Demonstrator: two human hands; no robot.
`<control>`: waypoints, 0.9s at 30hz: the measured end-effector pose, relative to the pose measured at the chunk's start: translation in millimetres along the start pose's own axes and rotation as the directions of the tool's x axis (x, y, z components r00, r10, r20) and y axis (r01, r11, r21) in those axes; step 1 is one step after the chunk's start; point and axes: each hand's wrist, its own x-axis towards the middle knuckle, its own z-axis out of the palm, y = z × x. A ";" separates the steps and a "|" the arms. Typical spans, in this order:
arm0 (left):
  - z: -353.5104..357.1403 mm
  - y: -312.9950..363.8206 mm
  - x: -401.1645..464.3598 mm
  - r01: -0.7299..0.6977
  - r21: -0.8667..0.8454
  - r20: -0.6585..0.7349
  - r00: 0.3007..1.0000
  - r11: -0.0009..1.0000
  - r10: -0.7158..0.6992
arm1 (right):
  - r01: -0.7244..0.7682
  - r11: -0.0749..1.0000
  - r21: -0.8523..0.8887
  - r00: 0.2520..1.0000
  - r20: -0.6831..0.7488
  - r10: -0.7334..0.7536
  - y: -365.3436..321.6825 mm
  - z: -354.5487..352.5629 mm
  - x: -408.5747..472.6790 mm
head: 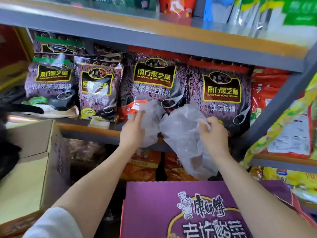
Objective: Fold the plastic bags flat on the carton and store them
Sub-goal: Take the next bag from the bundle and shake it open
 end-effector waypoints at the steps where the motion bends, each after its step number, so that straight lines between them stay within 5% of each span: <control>1: -0.9 7.8 6.7 -0.007 -0.090 -0.053 0.999 0.996 0.002 | 0.001 0.999 0.042 0.999 -0.038 0.001 -0.7 -2.7 0.2; 3: 3.0 23.1 21.4 0.006 -0.229 -0.165 0.985 0.973 -0.045 | -0.004 0.992 0.127 0.995 -0.102 0.017 -1.2 -8.9 3.8; 5: 22.9 21.8 37.5 -0.047 -0.015 -0.168 0.985 0.999 0.044 | -0.017 0.982 0.190 0.991 -0.129 0.042 0.0 -13.8 9.4; 6: 37.1 15.4 44.4 -0.079 0.194 -0.016 0.996 0.978 0.083 | -0.025 0.978 0.208 0.991 -0.122 0.052 1.9 -15.4 11.8; 8: 55.1 1.4 51.2 -0.122 0.478 0.388 0.918 0.870 -0.085 | -0.051 0.970 0.239 0.994 -0.078 0.072 7.2 -18.0 13.6; 10: 54.0 -7.3 56.8 -0.144 0.447 0.604 0.777 0.883 -0.179 | -0.077 0.954 0.288 0.996 -0.010 0.083 11.9 -20.9 12.4; 13: 28.8 -7.5 60.1 -0.134 0.229 0.714 0.696 0.964 -0.073 | -0.069 0.951 0.303 0.998 0.028 0.063 9.4 -26.4 8.4; 16: -11.1 11.8 43.9 -0.215 0.394 0.546 0.837 0.894 -0.039 | 0.042 0.959 0.281 0.996 -0.087 -0.018 -6.4 -37.6 2.1; 18: -36.6 30.5 18.9 -0.274 0.292 0.330 0.928 0.916 0.173 | 0.146 0.957 0.250 0.987 -0.103 -0.123 -24.0 -51.8 -9.5; 20: -64.1 54.3 -12.6 -0.405 -0.151 0.209 0.879 0.902 0.429 | 0.219 0.950 0.223 0.975 -0.004 -0.224 -41.5 -66.5 -25.1; 22: -79.4 72.8 -41.2 -0.366 -0.492 0.202 0.835 0.790 0.513 | 0.231 0.945 0.233 0.949 0.161 -0.271 -54.4 -77.0 -41.8; 27: -85.7 87.8 -81.7 -0.521 -0.444 0.061 0.794 0.729 0.604 | 0.139 0.945 0.296 0.846 0.461 -0.269 -47.8 -107.9 -79.3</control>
